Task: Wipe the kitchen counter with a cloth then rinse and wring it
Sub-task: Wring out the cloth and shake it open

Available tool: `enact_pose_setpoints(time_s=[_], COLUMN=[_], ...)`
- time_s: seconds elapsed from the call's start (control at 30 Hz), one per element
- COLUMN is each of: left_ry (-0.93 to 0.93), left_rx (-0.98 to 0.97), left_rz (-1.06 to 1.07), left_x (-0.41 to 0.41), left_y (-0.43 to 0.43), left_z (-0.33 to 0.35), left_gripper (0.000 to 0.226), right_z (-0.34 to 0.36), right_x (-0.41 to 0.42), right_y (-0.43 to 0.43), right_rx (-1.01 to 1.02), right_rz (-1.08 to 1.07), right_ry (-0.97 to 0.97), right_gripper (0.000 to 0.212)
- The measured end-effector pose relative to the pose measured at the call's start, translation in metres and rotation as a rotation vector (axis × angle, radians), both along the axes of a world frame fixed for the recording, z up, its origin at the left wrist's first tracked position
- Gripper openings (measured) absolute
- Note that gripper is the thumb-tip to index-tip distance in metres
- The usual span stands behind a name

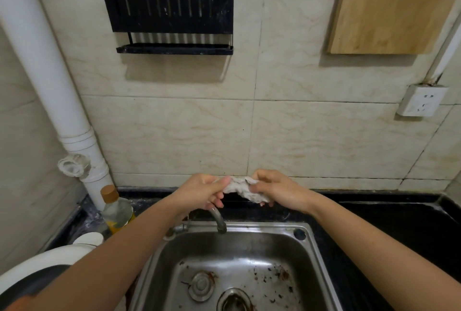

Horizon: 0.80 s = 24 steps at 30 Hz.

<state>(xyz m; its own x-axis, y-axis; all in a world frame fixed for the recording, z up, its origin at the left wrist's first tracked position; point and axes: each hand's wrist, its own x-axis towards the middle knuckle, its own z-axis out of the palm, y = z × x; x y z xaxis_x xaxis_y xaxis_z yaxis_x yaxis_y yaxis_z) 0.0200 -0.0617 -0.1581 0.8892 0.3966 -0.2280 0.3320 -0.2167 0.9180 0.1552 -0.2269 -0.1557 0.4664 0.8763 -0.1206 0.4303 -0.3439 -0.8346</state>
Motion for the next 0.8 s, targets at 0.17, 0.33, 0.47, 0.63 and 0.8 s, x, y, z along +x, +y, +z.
enact_pose_setpoints(time_s=[0.17,0.33,0.47,0.63,0.8], left_ry=[-0.01,-0.17,-0.301,-0.411,-0.409], left_rx=[-0.309,-0.233,0.177,0.326,-0.191], left_rz=[0.143,0.212,0.225,0.294,0.388], left_x=[-0.002,-0.01,-0.014,-0.013,-0.013], left_y=[-0.001,0.001,-0.001,-0.003,0.001], left_z=[0.004,0.012,0.023,0.028,0.048], left_gripper=[0.032,0.032,0.017,0.019,0.038], right_z=[0.002,0.009,0.014,0.02,0.026], right_x=[-0.007,-0.014,-0.013,-0.016,-0.014], right_y=[0.003,0.008,0.02,0.032,0.039], right_rx=[0.121,0.332,0.282,0.334,0.434], right_rz=[0.028,-0.094,-0.304,-0.407,-0.326], right_ry=[-0.293,-0.033,0.014,-0.362,0.282], right_gripper=[0.006,0.018,0.04,0.042,0.042])
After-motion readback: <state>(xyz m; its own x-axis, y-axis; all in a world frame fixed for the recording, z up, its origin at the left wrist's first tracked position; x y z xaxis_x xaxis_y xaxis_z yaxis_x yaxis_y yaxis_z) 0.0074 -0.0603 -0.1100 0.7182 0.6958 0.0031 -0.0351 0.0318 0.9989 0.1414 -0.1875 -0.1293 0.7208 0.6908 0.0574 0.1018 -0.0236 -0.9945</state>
